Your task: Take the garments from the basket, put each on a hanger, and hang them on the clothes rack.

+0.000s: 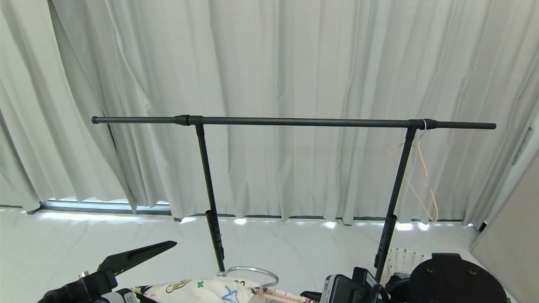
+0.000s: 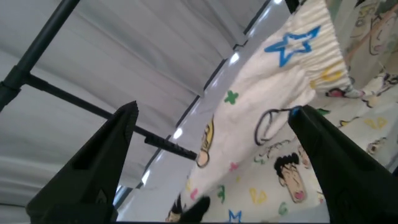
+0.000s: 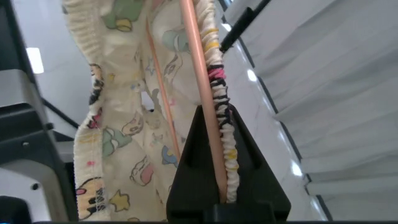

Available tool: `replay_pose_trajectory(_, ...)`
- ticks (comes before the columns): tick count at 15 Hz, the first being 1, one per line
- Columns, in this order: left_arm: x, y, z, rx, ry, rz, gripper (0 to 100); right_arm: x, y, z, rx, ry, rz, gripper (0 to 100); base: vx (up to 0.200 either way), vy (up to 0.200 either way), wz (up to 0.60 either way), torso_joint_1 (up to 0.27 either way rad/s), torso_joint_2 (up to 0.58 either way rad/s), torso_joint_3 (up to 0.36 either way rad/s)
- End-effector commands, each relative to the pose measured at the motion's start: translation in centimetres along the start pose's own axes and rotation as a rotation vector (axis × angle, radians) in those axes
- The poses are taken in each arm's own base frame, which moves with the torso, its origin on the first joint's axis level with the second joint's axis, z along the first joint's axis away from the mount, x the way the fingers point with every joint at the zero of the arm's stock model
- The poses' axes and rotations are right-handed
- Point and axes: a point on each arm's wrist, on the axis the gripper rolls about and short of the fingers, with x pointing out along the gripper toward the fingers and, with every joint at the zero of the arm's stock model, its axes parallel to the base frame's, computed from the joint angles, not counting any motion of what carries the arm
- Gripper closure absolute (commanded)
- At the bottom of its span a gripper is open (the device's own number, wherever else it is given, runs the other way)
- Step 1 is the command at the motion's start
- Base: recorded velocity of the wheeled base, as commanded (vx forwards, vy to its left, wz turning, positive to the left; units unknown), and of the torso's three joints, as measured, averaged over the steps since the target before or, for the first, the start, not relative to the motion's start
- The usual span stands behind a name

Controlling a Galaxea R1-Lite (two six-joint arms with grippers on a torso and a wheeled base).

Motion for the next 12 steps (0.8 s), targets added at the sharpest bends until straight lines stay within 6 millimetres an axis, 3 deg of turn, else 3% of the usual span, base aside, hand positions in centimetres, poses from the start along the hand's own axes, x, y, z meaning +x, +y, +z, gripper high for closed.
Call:
replay_pose_trajectory(1,-0.2,0.1,-0.1,-0.002,-0.005,0.002,0,-0.4,-0.8,-0.2,0.000,0.002,-0.028,100,0.000,0.000,0.00,0.000,0.00,0.000)
replay_pose_trajectory(5,-0.1,0.6,-0.5,-0.056,0.024,0.046,0,-2.8,-2.4,-1.7,-0.006,0.011,-0.072,100,0.000,0.000,0.00,0.000,0.00,0.000)
replay_pose_trajectory(7,0.2,0.6,-2.5,-0.089,0.117,0.088,0,-5.0,-3.1,-2.1,0.010,-0.021,-0.107,100,0.000,0.000,0.00,0.000,0.00,0.000)
replay_pose_trajectory(12,0.9,-0.2,-4.2,-0.070,0.211,0.066,0,-7.4,-3.2,-2.3,0.014,-0.086,-0.096,100,0.000,0.000,0.00,0.000,0.00,0.000)
